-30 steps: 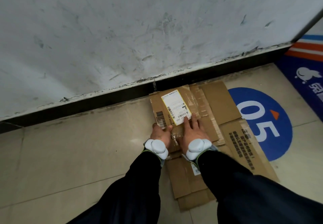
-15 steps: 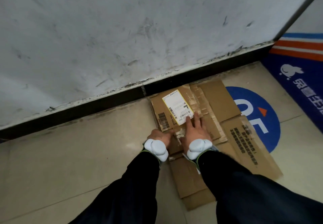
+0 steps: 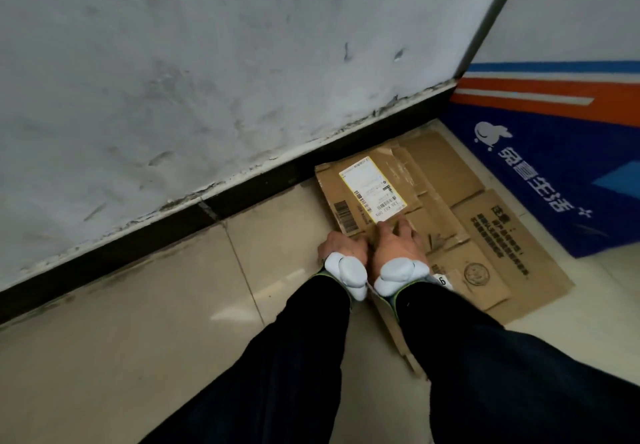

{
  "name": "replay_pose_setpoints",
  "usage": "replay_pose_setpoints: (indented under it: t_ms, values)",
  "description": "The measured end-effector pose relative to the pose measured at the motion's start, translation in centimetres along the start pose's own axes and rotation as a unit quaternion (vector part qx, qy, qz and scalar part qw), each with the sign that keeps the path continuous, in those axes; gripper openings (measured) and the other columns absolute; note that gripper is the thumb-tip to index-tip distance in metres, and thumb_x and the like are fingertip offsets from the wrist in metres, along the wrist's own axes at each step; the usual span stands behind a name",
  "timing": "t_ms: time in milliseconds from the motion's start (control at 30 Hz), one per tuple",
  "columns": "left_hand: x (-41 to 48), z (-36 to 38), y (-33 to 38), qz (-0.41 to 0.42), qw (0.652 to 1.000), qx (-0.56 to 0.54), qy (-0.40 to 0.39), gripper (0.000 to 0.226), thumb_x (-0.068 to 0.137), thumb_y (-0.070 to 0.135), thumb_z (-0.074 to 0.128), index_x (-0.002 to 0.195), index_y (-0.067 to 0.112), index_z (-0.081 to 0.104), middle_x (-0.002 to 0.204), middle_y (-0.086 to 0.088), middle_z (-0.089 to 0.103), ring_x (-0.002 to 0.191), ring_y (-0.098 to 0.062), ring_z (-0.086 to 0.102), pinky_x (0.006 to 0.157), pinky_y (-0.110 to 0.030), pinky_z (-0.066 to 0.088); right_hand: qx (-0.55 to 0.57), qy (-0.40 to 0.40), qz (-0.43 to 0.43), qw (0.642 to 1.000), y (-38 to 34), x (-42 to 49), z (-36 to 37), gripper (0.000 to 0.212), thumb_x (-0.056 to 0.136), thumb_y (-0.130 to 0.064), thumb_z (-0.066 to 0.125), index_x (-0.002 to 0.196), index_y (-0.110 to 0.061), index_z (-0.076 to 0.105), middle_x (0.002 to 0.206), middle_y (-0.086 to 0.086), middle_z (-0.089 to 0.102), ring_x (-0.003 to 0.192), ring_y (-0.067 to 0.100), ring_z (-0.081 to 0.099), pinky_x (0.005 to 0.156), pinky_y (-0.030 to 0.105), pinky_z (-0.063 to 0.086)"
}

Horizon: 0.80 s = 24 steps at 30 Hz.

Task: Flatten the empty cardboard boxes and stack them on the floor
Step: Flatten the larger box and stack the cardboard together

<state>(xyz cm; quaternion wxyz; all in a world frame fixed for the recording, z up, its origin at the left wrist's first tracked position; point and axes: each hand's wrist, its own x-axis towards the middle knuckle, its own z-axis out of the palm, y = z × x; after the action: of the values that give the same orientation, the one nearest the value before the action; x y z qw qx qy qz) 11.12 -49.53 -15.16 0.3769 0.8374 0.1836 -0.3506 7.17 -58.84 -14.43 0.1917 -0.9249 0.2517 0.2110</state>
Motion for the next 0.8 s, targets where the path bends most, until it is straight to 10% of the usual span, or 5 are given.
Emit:
replay_pose_setpoints:
  t_ms: [800]
  values:
    - [-0.5,-1.3,8.8,0.078,0.974,0.213,0.009,0.060,0.099,0.053,0.048,0.126,0.001,0.062,0.135,-0.017,0.062,0.124,-0.033,0.059,0.105,-0.037,0.046,-0.093,0.003,0.018,0.995,0.9,4.2,-7.7,0.063,0.089,-0.039,0.056,0.145,-0.019,0.034,0.155,0.020,0.019,0.140,0.038,0.027,0.109,0.046,0.038]
